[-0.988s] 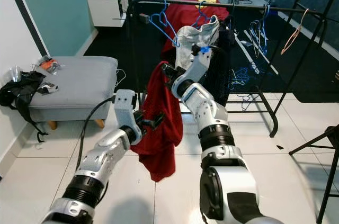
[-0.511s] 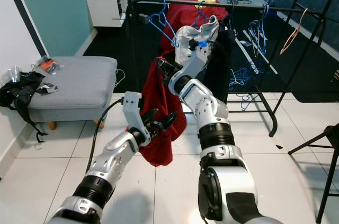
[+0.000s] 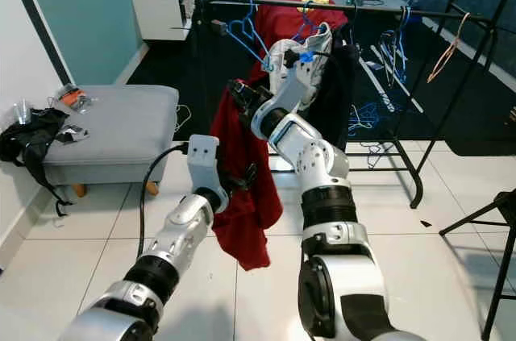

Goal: Hang hanger

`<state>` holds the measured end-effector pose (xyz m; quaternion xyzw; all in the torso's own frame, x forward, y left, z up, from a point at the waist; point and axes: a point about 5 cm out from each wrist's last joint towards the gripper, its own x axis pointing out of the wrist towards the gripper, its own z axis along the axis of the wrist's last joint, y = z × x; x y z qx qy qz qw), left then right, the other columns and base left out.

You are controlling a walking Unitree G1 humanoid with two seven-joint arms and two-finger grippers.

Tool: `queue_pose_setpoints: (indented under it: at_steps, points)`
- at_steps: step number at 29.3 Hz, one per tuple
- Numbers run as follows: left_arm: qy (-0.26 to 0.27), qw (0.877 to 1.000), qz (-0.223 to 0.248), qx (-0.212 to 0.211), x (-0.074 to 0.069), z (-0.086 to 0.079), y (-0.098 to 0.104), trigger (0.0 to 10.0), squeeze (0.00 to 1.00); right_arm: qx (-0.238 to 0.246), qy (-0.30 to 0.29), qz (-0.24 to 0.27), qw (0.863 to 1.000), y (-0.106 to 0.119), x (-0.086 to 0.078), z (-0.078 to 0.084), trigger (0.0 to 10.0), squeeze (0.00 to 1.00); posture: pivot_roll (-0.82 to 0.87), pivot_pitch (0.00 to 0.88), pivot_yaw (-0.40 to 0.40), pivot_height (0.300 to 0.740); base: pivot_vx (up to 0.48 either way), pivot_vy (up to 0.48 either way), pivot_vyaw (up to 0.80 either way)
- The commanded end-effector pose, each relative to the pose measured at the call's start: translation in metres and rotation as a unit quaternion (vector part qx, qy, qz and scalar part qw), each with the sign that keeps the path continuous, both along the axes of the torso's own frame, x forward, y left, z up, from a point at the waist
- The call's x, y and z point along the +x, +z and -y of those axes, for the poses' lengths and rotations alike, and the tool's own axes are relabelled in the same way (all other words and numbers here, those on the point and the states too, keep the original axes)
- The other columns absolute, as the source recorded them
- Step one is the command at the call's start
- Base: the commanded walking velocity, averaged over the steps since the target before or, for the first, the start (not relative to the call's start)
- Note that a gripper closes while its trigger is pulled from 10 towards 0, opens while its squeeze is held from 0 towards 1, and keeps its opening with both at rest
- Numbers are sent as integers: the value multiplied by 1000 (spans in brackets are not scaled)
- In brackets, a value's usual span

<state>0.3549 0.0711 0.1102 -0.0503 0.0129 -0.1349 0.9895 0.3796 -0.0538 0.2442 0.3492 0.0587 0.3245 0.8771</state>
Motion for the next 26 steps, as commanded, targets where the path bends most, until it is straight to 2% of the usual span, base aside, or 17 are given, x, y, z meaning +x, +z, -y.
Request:
queue_pose_setpoints:
  at_steps: [1,5,12,13,16,22,26]
  points:
    - [8,1000,-3,17,1,-4,-3,10000,0,4,8,13,1000,5,-3,-2,0,0,-103,19,-65,740,0,0,0]
    - [51,998,1,30,5,-18,-3,10000,0,2,23,11,1000,4,-6,-4,0,0,-103,19,-66,740,0,0,0]
    - [56,998,3,29,6,-19,-3,10000,0,1,25,9,1000,3,-7,-4,0,0,-103,19,-66,740,0,0,0]
    - [56,998,2,27,5,-20,-4,0,0,0,26,8,1000,3,-7,-3,0,0,-104,15,-66,740,0,0,0]
    - [57,998,2,28,5,-22,-5,0,0,-1,26,8,1000,3,-7,-3,0,0,-104,11,-66,740,0,0,0]
    - [66,996,15,60,5,-38,-8,0,0,-3,24,5,1000,1,-8,-1,0,0,-95,5,-68,740,0,0,0]
    - [66,995,17,67,5,-41,-9,0,0,-4,23,4,1000,0,-8,0,0,0,-95,5,-68,740,0,0,0]
